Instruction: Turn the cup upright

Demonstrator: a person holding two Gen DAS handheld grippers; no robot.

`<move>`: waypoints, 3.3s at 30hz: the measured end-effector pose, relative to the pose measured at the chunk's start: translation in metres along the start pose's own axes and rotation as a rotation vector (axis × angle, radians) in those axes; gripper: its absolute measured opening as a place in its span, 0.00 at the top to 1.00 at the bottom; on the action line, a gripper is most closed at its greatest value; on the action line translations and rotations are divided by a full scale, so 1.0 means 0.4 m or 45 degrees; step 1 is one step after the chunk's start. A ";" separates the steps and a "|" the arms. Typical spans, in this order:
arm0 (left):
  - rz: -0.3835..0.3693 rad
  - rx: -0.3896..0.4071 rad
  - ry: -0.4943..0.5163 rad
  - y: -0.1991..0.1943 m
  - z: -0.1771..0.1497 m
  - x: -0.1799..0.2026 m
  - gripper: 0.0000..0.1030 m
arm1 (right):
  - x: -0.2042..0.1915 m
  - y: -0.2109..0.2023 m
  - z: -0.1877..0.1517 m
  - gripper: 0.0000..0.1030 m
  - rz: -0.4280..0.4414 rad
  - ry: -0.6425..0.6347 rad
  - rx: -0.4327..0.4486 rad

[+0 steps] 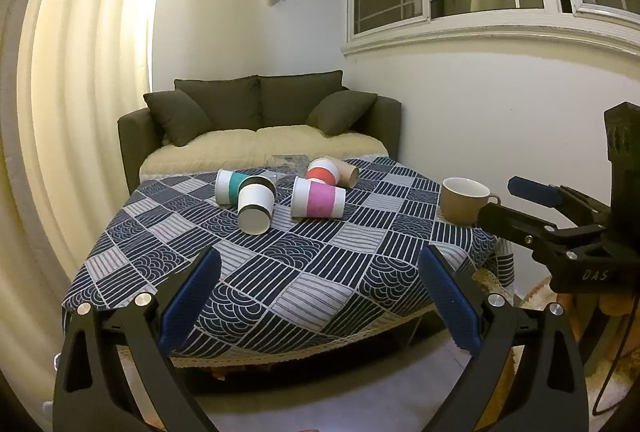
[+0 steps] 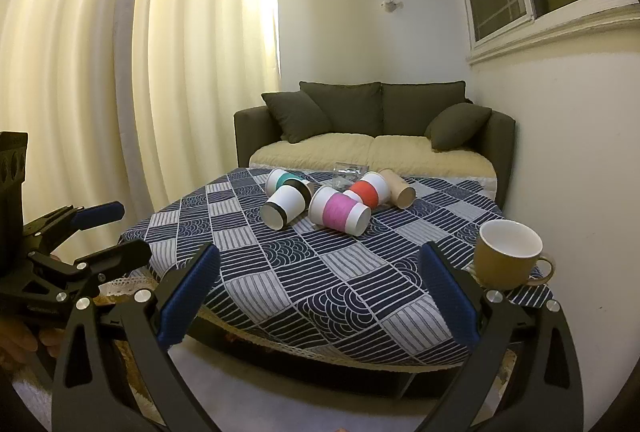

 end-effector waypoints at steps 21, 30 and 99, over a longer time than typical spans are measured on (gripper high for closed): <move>0.002 -0.269 -0.175 0.179 0.052 -0.140 0.06 | 0.086 0.168 0.084 0.05 0.060 0.125 -0.137; 0.034 -0.475 -0.174 0.352 0.167 -0.217 0.06 | 0.132 0.353 0.168 0.05 0.081 0.189 -0.251; 0.027 -1.242 -0.338 0.724 0.121 -0.251 0.41 | 0.225 0.545 0.162 0.05 0.257 0.294 -0.367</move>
Point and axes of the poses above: each gripper's, at about its wrist camera, not at the fingertips, and y roughly the way its jaws point, x to its right, z to its top, the point moved 9 cm from there along y, roughly the way its jaws point, and after that the axes turned 6 degrees about -x, right-handed, at the moved point
